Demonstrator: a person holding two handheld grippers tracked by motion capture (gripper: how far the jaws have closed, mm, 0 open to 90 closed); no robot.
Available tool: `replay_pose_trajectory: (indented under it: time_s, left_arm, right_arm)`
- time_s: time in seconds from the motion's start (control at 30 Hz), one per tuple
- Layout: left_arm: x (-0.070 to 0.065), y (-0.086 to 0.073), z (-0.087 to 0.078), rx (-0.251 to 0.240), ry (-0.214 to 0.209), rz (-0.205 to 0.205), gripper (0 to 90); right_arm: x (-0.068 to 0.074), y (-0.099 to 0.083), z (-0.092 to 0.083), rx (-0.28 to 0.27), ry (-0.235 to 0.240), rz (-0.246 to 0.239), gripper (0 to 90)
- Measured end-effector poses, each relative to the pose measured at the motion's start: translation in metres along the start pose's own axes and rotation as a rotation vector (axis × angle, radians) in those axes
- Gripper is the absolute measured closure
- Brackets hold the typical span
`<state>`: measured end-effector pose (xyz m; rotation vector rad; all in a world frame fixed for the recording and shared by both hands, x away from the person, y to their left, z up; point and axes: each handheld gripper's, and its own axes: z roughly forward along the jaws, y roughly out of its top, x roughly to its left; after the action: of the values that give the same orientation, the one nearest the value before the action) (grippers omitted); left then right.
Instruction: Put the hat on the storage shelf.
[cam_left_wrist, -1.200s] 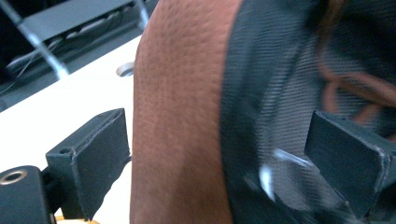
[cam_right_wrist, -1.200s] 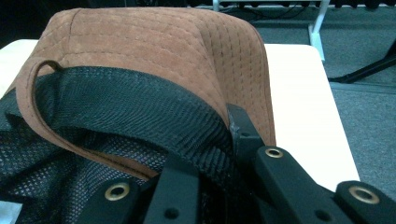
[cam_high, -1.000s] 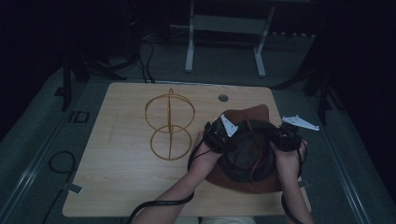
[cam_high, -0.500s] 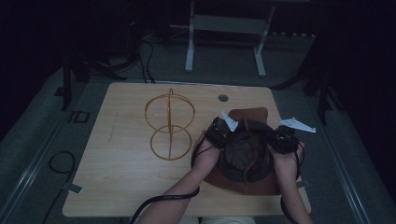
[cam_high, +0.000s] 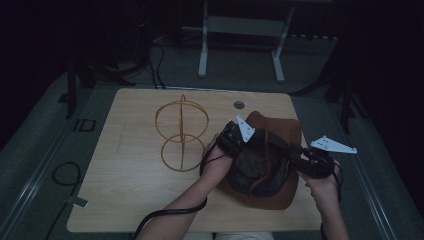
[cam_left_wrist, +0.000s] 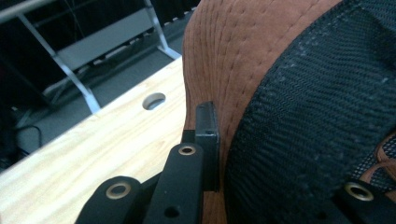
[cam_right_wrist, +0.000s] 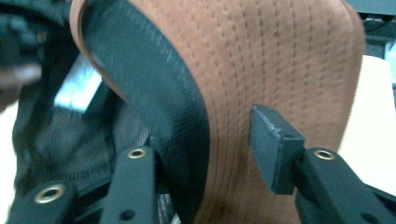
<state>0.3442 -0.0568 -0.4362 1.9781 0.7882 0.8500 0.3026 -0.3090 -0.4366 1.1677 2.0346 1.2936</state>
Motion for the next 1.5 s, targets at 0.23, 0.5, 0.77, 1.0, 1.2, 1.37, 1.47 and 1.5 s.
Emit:
replay_pose_trajectory:
  time_s: [0.23, 0.5, 0.77, 1.0, 1.2, 1.37, 1.47, 1.5]
  left_arm:
    - [0.003, -0.005, -0.009, -0.033, -0.038, 0.002, 86.9]
    - [0.003, -0.009, -0.025, -0.057, -0.033, 0.037, 86.9]
    - [0.015, -0.017, -0.036, -0.098, -0.038, 0.024, 86.9]
    - [0.017, -0.015, -0.059, -0.187, -0.114, 0.081, 86.7]
    - [0.023, -0.019, -0.08, -0.293, -0.227, 0.128, 86.8]
    - [0.023, -0.021, -0.089, -0.416, -0.354, 0.158, 86.7]
    - [0.02, -0.023, -0.094, -0.483, -0.385, 0.177, 86.6]
    - [0.018, -0.022, -0.094, -0.485, -0.389, 0.179, 86.6]
  right_arm:
    - [-0.009, -0.006, -0.036, -0.004, 0.044, -0.043, 36.0]
    - [-0.009, -0.006, -0.048, -0.063, 0.157, -0.048, 36.2]
    - [-0.012, 0.002, -0.074, -0.148, 0.165, -0.073, 37.1]
    - [-0.044, -0.008, -0.061, -0.105, 0.015, -0.043, 42.2]
    - [-0.046, -0.001, -0.053, -0.123, 0.019, -0.034, 45.7]
    - [-0.025, 0.004, -0.038, -0.117, 0.153, -0.055, 43.6]
    - [-0.01, 0.006, -0.027, -0.101, 0.219, -0.081, 42.5]
    - [-0.005, 0.006, -0.023, -0.094, 0.25, -0.088, 41.8]
